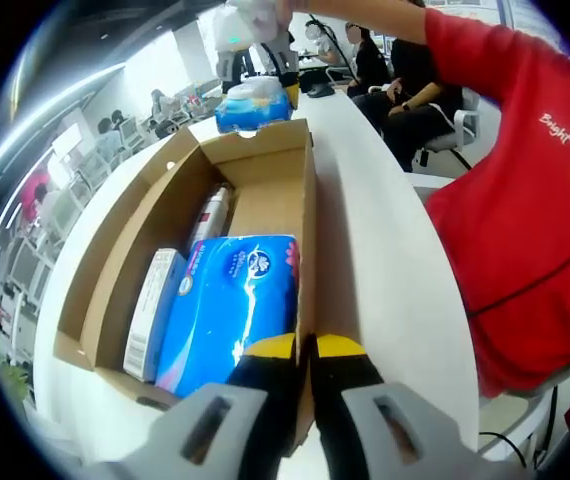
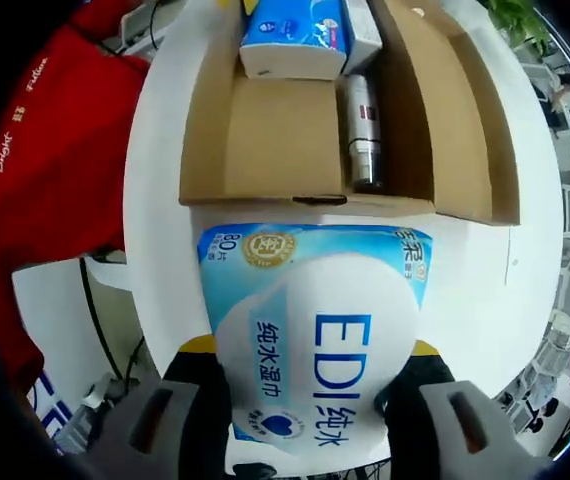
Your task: Operate the shoe box by opening the lid, removing the specified soft item, and placing it in the target area until the item is outside and the box remains undamaged.
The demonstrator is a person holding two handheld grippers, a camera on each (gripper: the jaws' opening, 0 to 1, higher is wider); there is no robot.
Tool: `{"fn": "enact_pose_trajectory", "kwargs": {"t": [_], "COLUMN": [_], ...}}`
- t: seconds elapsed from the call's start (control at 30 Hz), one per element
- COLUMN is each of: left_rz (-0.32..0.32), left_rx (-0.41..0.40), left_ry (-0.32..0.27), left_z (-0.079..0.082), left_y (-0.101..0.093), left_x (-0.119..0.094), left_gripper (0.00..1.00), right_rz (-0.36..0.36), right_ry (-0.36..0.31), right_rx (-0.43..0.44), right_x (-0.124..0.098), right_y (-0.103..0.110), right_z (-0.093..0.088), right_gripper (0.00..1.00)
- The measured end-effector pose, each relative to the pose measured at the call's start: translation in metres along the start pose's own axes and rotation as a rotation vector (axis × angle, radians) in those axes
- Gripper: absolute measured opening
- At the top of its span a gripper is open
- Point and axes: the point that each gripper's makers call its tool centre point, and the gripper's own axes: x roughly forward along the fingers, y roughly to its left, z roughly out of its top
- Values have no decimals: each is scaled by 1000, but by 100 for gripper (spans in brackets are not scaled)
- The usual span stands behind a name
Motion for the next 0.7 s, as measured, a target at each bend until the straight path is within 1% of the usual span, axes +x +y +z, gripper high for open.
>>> {"fn": "enact_pose_trajectory", "kwargs": {"t": [0.2,0.4,0.57,0.67,0.7], "left_rz": [1,-2,0,0,0], "left_rx": [1,-2,0,0,0], "left_ry": [-1,1,-1,0,0], "left_z": [0,0,0,-2,0], "left_y": [0,0,0,1,0], "left_x": [0,0,0,1,0], "left_gripper": [4,4,4,4,4], "right_rz": [10,10,12,24,28], "right_ry": [-10,-8,5,7,6], "right_rx": [-14,-15,-32,-44,-45], "right_x": [7,10,17,23,24], "right_y": [0,1,1,4,4], "right_z": [0,-1,-4,-3,-2], "right_gripper": [60,60,60,60,60]}}
